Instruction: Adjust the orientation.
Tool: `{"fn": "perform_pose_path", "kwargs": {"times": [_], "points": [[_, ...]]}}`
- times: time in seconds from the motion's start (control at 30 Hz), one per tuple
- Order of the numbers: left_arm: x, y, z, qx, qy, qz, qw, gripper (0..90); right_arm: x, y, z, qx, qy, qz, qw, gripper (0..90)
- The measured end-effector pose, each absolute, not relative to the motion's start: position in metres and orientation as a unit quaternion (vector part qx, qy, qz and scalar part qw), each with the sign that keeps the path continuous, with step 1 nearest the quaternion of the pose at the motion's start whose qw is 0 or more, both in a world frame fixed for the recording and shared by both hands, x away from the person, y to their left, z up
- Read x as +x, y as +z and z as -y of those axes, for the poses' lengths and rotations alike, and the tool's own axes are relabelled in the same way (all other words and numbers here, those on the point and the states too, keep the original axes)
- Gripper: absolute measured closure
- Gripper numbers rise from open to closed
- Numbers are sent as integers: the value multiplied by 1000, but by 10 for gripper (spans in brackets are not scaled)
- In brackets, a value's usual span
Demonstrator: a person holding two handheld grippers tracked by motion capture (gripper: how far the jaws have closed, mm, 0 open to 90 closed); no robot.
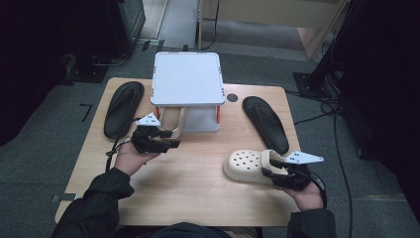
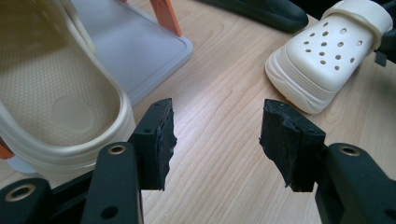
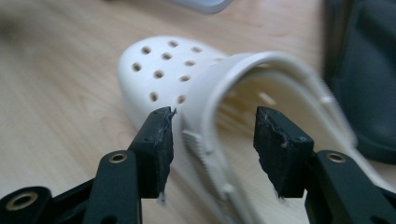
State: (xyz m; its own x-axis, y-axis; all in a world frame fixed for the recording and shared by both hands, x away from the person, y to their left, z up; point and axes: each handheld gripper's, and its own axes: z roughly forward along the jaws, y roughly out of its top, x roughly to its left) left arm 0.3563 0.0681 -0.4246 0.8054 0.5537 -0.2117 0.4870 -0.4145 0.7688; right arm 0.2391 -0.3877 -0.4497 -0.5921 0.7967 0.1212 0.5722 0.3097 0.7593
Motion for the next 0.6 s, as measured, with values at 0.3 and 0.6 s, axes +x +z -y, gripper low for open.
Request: {"fn": "perform_pose_path", "kwargs": {"times": [0.3,0.6], "points": [[354,-424,-71,835,44,-311,451,457,258,-458,365,410,408,-810,95,666],[350,-425,-72,835,38,-317,448,505,274,-452,340,404,410,-814,77,757]]}}
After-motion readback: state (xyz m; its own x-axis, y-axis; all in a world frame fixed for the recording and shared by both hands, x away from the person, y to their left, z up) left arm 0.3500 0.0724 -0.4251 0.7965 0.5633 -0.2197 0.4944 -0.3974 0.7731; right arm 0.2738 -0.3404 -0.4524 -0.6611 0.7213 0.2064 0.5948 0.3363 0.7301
